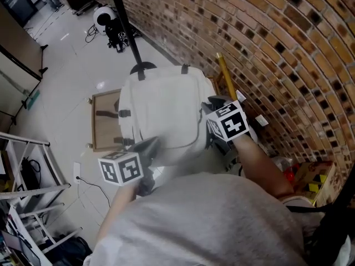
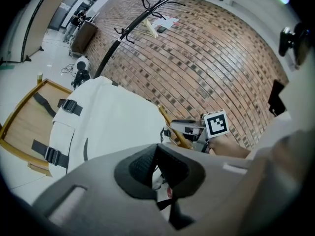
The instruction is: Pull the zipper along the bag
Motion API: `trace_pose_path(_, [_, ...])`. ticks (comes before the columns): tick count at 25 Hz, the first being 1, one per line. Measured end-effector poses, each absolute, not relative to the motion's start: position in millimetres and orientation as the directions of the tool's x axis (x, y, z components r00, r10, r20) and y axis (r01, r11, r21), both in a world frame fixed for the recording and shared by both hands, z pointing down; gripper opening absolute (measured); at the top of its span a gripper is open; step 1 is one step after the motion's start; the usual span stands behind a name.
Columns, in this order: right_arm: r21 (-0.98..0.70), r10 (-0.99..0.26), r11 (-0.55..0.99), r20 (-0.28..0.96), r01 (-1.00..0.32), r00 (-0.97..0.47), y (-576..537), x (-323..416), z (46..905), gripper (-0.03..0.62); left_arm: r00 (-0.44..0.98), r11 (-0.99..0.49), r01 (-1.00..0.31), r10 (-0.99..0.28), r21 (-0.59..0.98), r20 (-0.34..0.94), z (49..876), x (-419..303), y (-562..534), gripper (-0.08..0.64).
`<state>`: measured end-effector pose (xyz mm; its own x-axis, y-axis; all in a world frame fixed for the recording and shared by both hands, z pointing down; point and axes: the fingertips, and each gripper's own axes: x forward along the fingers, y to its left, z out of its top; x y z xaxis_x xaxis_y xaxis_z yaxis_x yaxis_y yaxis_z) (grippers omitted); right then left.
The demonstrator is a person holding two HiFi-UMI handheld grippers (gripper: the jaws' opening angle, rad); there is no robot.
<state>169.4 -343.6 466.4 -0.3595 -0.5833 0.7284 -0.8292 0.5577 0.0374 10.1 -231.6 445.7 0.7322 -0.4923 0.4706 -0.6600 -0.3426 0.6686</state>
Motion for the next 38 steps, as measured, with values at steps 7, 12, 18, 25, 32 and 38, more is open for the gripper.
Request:
trace_pose_path(7, [-0.121,-0.508,0.526,0.749,-0.842,-0.424,-251,114,486,0.036,0.774,-0.363,-0.620,-0.426,0.695,0.468,456,-31,-180,0.000])
trace_pose_path(12, [-0.230,-0.432,0.492,0.773,-0.839,-0.465,-156,61,509,0.002,0.791,-0.321,-0.605,-0.350,0.729,0.502,493,-78,-115,0.000])
trace_pose_path(18, [-0.297,-0.276,0.552,0.817,-0.779,-0.506,-67,13,528,0.002,0.770,-0.316,-0.635,-0.330,0.706,0.545,516,-108,-66,0.000])
trace_pose_path(25, [-0.382,-0.189,0.647,0.758,-0.660,-0.624,-18,-28,499,0.002,0.775,-0.370,-0.629,-0.371,0.684,0.512,482,-104,-31,0.000])
trace_pose_path(32, [-0.415,-0.208,0.658,0.701,-0.628,-0.682,108,3,492,0.002,0.781,-0.434,-0.625,-0.368,0.649,0.505,466,-53,74,0.000])
trace_pose_path(38, [-0.457,-0.250,0.613,0.661,-0.644,-0.707,253,77,495,0.002,0.815,-0.492,-0.578,-0.307,0.651,0.491,466,36,232,0.000])
